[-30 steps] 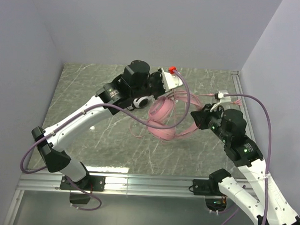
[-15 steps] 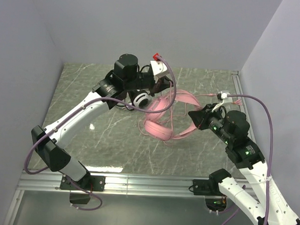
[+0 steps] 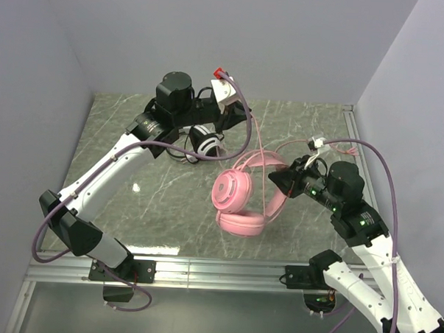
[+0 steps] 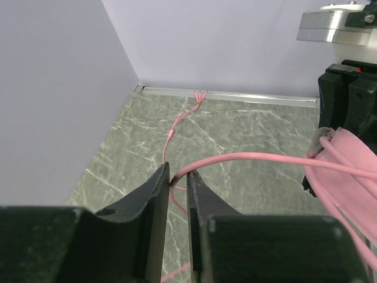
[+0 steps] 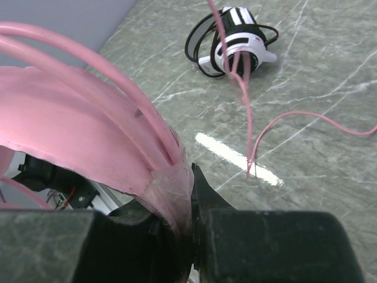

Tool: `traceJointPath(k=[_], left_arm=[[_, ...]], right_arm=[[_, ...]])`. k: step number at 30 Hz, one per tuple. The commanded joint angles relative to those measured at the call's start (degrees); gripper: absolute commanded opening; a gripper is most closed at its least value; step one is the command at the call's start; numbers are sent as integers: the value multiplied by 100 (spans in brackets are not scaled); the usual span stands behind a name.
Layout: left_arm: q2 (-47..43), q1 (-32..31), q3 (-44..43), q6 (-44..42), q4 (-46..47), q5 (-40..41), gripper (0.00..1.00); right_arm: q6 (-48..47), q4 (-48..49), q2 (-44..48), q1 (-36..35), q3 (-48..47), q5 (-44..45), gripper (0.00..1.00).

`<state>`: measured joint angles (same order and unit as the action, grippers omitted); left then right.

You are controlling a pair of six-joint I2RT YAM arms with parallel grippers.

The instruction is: Wrap the headphones

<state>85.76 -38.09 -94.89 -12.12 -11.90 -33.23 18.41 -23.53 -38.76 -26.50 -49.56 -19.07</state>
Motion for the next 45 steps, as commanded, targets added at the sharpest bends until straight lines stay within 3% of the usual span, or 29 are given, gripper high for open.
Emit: traceJointPath(k=[1, 5, 17, 24, 28, 30, 36, 42, 45], left_arm=[[-112, 29, -170, 122, 126, -236, 22], [-103, 29, 189, 333, 398, -455, 23], [283, 20, 1042, 1536, 2366, -1053, 21], [547, -32, 1298, 2573, 3834, -1475, 32], [653, -190, 1280, 2539, 3958, -1309, 35], [688, -243, 1333, 2722, 4239, -1317, 44], [566, -287, 1473, 2961, 4661, -1388, 51], [591, -498, 1622, 2662, 4424, -1274, 50], [591, -533, 2088, 2907, 5020, -1282, 53]], right_arm=[[320, 481, 88, -39, -352, -422, 0], [356, 261, -26, -39, -659, -255, 0], [452, -248, -342, -48, -1608, -405, 0], [400, -714, -553, -48, -2224, -316, 0], [435, -785, -641, -48, -2453, -325, 0], [496, -828, -685, -48, -2497, -264, 0], [610, -855, -799, -39, -2453, -62, 0], [707, -1197, -1116, -39, -2839, -18, 0], [681, -1478, -1186, -39, -3129, 149, 0]])
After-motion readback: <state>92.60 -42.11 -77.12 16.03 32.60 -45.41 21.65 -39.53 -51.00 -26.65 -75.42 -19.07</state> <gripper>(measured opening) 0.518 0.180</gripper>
